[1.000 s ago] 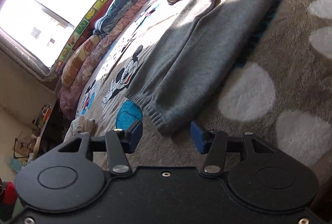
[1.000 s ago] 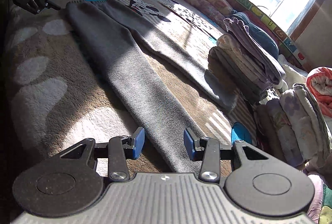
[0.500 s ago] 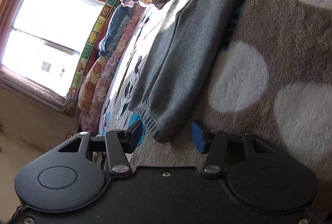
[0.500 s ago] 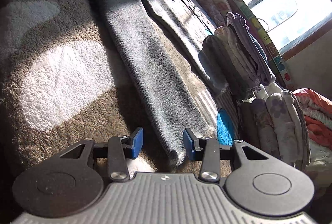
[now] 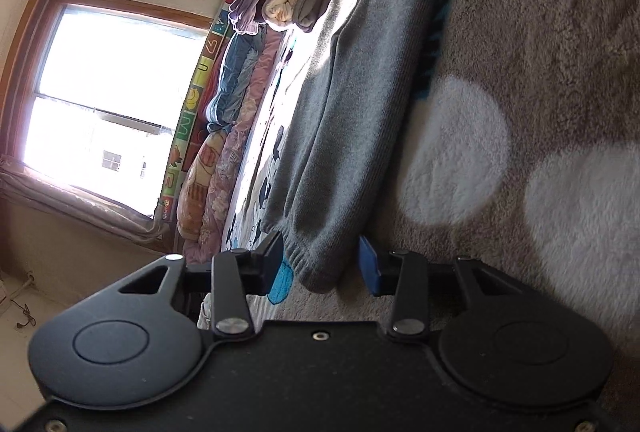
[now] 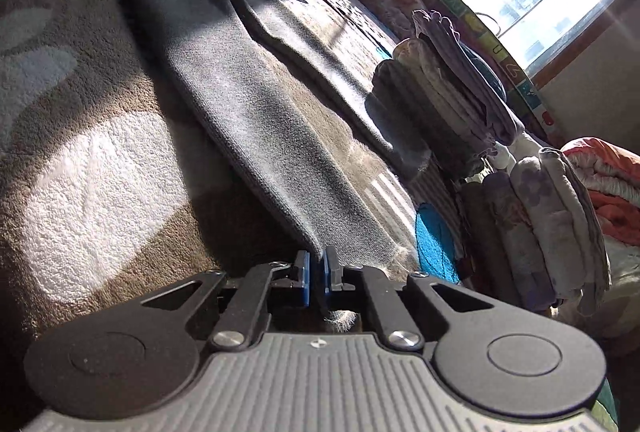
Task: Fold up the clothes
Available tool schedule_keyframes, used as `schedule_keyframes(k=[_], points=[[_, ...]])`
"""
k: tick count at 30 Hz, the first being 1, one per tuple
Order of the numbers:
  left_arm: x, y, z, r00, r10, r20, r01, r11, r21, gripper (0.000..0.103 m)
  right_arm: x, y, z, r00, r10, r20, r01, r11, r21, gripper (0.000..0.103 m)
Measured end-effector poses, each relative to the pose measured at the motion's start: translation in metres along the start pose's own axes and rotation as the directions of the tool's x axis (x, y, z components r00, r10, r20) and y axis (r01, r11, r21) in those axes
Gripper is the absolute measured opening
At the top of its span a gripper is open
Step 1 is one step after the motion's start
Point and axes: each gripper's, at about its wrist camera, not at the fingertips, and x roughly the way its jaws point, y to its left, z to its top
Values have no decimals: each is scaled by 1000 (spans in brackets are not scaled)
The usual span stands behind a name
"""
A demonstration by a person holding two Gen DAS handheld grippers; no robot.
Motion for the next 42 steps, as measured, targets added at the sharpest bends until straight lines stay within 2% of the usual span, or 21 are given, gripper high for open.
schedule_keyframes(k=[3, 5, 6, 13, 18, 23, 28, 32, 42], points=[[2, -2, 2, 1000, 20, -3, -20, 1000, 10, 29, -1, -6, 3, 1000, 13, -7, -13, 1000, 20, 6], [1, 3, 4, 1000, 23, -6, -23, 1000, -10, 9, -3, -10, 5, 1000, 20, -6, -20, 999, 32, 6], [0, 8, 5, 1000, 21, -7, -21, 999, -28, 8, -5, -12, 7, 1000, 18, -1, -17, 999, 37, 6], [-6, 42, 16, 1000, 7, -17, -10, 988, -153, 4, -23, -38, 34, 999, -8, 40, 7, 1000, 25, 6], [1, 74, 29, 999, 8, -42, -19, 963, -268, 4, -20, -66, 61, 998, -19, 61, 16, 999, 45, 6], [25, 101, 39, 998, -9, -64, -19, 907, -421, 3, -13, -96, 87, 997, -28, 75, 22, 997, 70, 6], [56, 121, 40, 996, -21, -83, -26, 846, -532, 3, 14, -129, 110, 998, -2, 67, -6, 992, 127, 6], [80, 131, 39, 996, -37, -82, -16, 825, -564, 3, 48, -149, 121, 999, 27, 38, -33, 985, 172, 6], [130, 129, 29, 992, -96, -79, 32, 815, -579, 2, 126, -166, 131, 991, 121, -52, -107, 971, 213, 6]])
